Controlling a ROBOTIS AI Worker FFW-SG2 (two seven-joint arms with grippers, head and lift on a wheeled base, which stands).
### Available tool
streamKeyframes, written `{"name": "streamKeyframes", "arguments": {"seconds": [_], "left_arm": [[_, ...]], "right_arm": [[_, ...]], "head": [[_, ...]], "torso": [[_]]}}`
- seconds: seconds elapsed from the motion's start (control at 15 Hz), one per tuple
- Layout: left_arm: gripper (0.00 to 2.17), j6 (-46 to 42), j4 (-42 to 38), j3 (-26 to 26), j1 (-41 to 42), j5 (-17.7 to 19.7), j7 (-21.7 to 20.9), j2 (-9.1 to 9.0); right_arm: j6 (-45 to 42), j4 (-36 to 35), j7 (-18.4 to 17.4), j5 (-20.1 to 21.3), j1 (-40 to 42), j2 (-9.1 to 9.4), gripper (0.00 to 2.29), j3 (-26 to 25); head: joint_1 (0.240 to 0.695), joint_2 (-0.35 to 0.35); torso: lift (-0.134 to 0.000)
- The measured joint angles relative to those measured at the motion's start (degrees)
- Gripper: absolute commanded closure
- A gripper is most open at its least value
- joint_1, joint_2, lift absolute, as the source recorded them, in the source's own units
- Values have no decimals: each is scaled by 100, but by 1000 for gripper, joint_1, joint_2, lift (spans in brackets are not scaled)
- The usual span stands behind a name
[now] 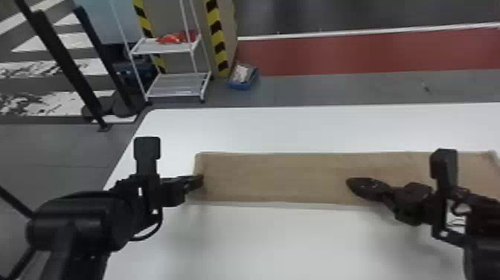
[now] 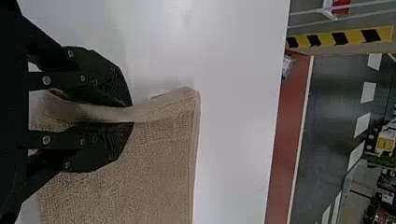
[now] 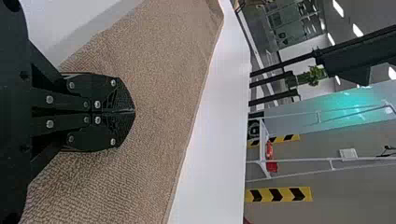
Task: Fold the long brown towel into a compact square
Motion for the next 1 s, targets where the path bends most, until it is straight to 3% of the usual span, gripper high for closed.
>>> {"name": "streamKeyframes", "arguments": {"seconds": [0.07,0.4,0.6,0.8,0.93,1.0], "left_arm": [[1207,35,-86,16,9,62,-5,-4],[1207,909,-811,91,-146,552,-15,-16],[1207,1524,-1212,135,-405,1098,98,-182],[1207,1826,-1307,155,-635,1529,240,-735],[1207,1822,-1279,83,-735,1514,402,-1229],[1207,1773,-1232,-2,-784,1445,489,-1336]], "right_arm": [[-21,11,-6,-4,0,0,1595,-1],[-80,159,-37,-12,-60,2,1595,25],[-67,160,-47,-13,-63,2,1595,48],[-47,163,-73,-24,-62,2,1595,36],[29,96,-16,-61,-18,3,1595,-17],[101,10,14,-99,20,3,1592,-47]], "head": [[695,160],[695,133],[695,88],[695,41],[695,-13],[695,-22]], "torso": [[-124],[-124],[-124],[-124],[-124],[-124]]}}
